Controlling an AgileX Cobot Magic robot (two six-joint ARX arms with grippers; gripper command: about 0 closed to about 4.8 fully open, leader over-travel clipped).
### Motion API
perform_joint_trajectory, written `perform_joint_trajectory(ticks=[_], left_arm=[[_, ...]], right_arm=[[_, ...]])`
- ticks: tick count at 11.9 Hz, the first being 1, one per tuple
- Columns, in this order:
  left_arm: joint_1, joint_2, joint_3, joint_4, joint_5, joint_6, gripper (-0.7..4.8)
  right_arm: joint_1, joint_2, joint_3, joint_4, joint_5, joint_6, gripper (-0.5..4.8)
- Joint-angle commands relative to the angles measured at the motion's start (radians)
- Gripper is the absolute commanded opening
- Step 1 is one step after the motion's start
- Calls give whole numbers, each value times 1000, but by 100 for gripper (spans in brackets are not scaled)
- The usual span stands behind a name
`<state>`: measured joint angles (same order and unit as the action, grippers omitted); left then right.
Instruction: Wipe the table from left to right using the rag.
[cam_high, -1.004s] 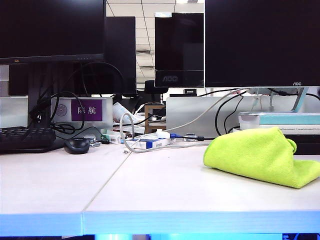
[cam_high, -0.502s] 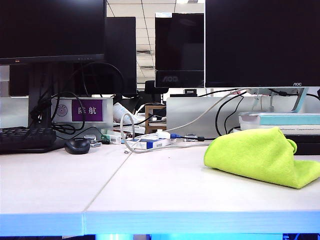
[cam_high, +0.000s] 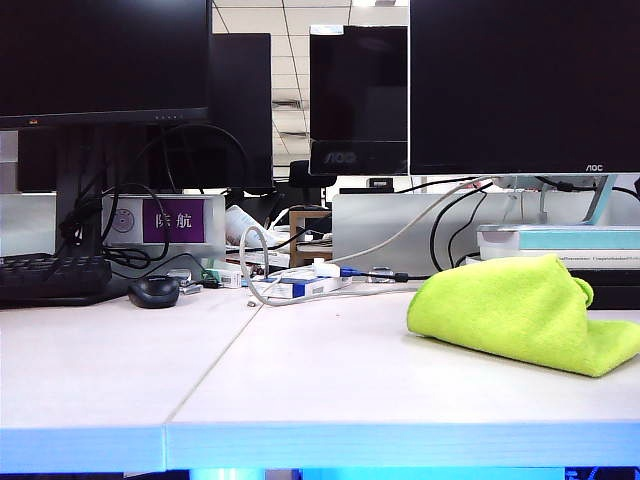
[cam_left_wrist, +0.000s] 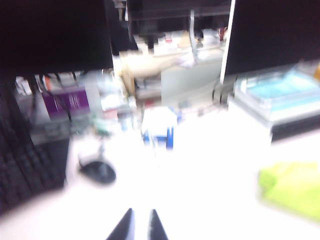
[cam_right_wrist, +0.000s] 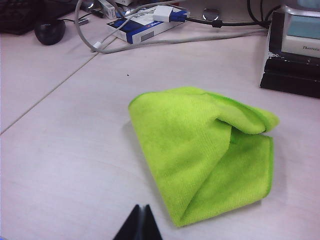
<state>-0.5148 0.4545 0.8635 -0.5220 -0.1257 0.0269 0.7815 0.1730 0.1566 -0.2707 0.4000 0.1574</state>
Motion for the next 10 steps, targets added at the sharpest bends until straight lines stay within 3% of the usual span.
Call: perform_joint_trajectory(ticks=[1,3,7,8,10], left_arm=[[187,-333,-488,255,103,-27,12],[187,-459,-592,259,104,-27,12],[189,-454,-699,288,95,-47,-6],[189,-454,-796,300,5,-61,-6],[189,-450,-851,344,-14,-67,-6]], right_arm=[[0,0,3,13,2,3,-5],[0,1,3,12,2,3,-5],[4,-13,3,7,-1,3,-5],[4,-13,3,6,-2,3,-5],[4,-13,3,6,-2,3,-5]])
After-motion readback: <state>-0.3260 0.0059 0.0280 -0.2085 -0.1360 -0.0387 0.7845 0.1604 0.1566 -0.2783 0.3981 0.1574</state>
